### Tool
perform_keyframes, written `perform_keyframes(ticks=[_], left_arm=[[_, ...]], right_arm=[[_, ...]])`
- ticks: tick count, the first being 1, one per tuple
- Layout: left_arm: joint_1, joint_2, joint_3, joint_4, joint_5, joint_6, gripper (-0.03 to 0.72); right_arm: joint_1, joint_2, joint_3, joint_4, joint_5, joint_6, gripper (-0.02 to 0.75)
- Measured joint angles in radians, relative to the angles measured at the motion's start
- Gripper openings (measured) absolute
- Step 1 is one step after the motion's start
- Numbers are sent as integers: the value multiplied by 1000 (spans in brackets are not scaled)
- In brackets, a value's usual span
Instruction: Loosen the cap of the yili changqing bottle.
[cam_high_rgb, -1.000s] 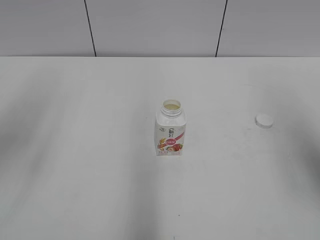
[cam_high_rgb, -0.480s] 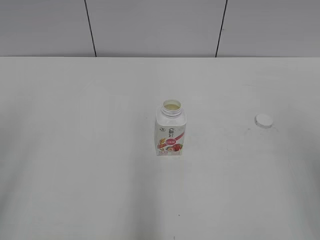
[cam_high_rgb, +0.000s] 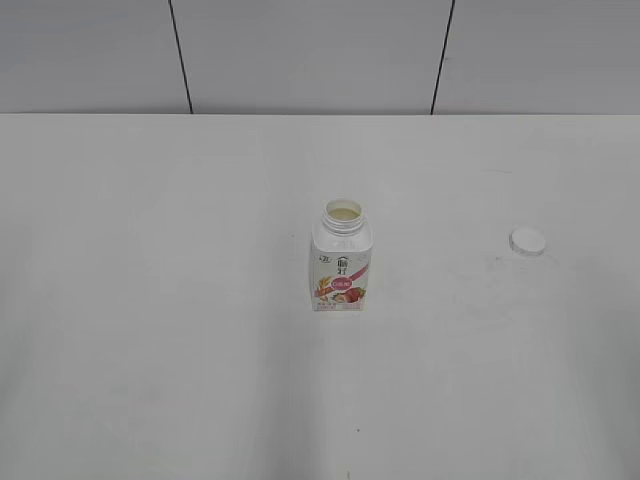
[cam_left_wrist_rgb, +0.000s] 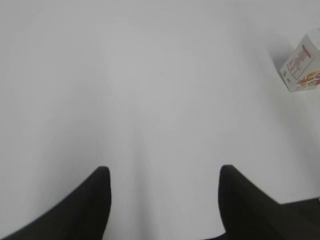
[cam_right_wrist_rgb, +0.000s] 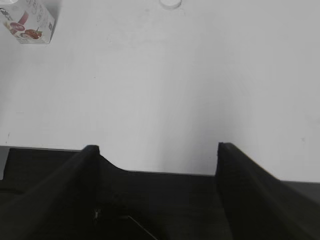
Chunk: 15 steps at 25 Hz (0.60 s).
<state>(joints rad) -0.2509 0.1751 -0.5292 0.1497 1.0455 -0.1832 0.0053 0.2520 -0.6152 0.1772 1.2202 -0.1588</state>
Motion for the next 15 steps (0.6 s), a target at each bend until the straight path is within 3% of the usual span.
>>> perform_keyframes(ticks=[7, 15], left_arm=[[0, -177, 5, 0, 9, 9, 425], [0, -183, 5, -53, 10, 67, 425]], right_arm=[[0, -207, 59, 3, 3, -10, 565], [0, -260, 60, 2, 3, -11, 565]])
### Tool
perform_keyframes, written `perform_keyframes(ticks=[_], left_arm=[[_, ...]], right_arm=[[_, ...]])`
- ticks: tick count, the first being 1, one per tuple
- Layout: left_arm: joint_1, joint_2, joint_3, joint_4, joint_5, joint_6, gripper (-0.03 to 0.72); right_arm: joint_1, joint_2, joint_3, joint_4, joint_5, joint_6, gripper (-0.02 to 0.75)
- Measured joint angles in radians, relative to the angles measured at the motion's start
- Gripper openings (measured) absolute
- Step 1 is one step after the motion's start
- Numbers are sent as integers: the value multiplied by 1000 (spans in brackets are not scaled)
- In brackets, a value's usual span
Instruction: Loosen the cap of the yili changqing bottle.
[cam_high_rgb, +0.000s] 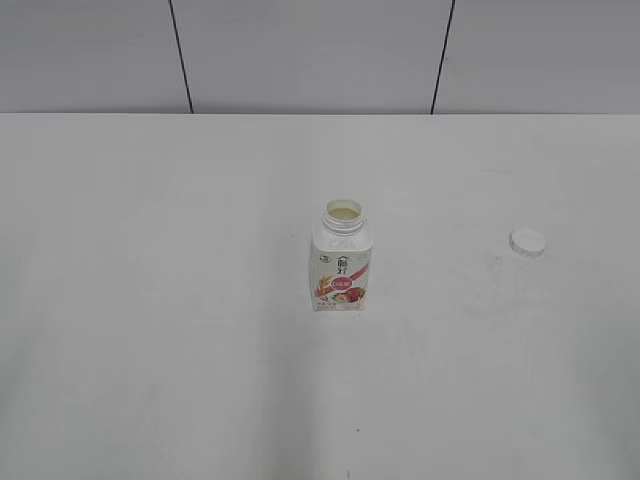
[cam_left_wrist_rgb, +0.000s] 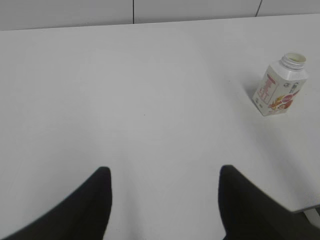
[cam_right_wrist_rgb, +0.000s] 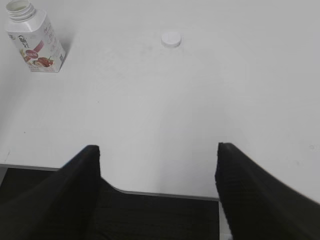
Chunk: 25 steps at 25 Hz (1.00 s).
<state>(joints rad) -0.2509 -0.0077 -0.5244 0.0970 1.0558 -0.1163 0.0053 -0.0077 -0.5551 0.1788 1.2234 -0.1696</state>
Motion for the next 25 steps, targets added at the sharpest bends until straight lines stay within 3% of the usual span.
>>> perform_keyframes(ticks=[25], left_arm=[[10, 0, 3, -38, 0, 25, 375]], right_arm=[[2, 0, 50, -32, -118, 12, 565]])
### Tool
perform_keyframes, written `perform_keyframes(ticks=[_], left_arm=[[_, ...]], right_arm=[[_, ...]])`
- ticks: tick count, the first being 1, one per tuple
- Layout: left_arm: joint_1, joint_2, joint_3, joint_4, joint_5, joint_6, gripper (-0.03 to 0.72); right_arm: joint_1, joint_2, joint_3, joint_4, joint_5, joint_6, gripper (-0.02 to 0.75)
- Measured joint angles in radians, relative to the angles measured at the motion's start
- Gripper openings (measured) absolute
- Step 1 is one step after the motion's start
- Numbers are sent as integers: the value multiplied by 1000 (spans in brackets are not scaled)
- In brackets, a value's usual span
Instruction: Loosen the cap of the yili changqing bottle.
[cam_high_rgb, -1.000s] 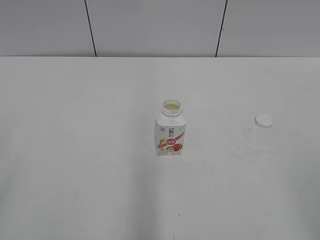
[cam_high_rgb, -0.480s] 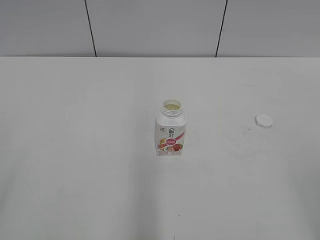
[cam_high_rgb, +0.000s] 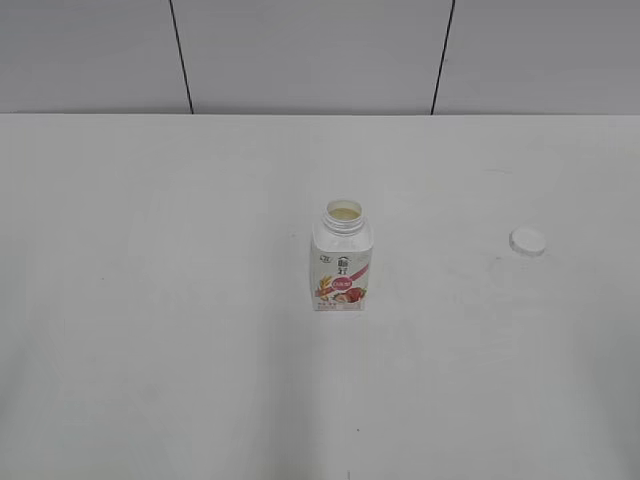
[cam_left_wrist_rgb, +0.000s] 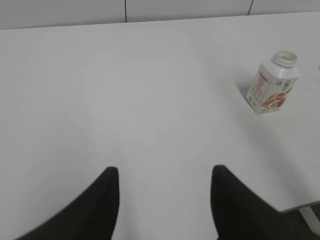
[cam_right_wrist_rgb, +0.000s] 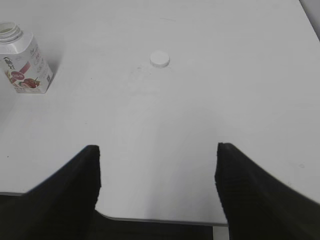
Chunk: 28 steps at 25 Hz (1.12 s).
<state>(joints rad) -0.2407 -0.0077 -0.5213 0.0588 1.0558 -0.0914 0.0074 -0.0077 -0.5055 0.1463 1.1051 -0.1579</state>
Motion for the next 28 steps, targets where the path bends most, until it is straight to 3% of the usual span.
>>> perform_keyframes(ticks=[8, 12, 28], left_arm=[[108, 0, 0, -2, 0, 1, 365], [109, 0, 0, -4, 0, 2, 363], [109, 0, 0, -6, 0, 2, 315]], right_arm=[[5, 0, 0, -16, -1, -1, 565], [5, 0, 0, -61, -1, -2, 565], [5, 0, 0, -64, -4, -2, 565]])
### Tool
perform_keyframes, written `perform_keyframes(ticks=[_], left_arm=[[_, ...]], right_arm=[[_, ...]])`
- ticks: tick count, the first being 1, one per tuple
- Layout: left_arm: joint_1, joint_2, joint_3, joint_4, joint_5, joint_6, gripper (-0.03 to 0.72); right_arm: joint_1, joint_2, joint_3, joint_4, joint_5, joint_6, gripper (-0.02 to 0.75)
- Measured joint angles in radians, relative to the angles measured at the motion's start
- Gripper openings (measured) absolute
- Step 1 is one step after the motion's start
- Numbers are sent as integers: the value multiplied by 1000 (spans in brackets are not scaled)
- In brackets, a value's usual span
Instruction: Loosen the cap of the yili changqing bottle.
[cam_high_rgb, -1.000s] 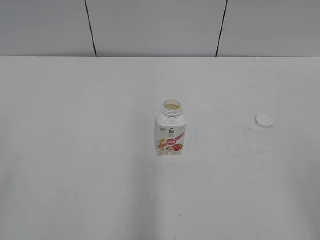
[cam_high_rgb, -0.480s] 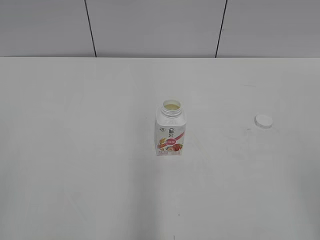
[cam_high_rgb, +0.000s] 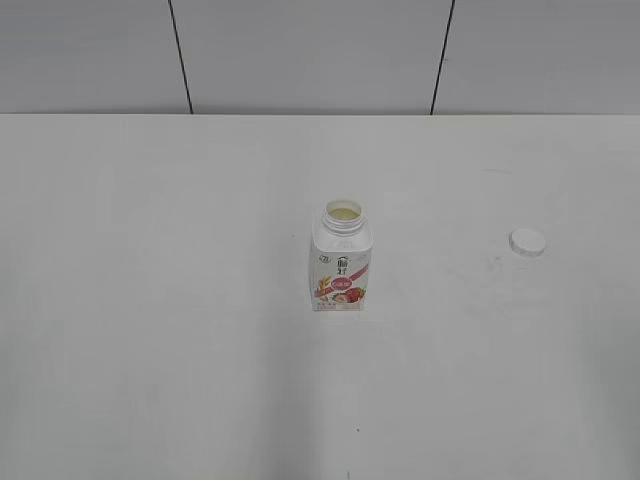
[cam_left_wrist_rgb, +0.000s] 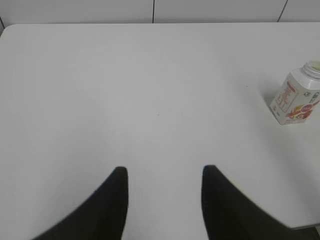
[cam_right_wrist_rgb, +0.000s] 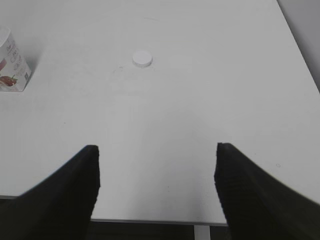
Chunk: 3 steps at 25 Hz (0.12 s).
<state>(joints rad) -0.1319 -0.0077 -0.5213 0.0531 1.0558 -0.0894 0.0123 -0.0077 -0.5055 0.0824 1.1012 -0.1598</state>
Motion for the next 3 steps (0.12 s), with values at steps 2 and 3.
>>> perform_keyframes(ticks=[2, 3], left_arm=[[0, 0, 0, -1, 0, 0, 307], [0, 0, 0, -1, 0, 0, 302]], right_arm=[[0, 0, 0, 0, 0, 0, 565], [0, 0, 0, 0, 0, 0, 565]])
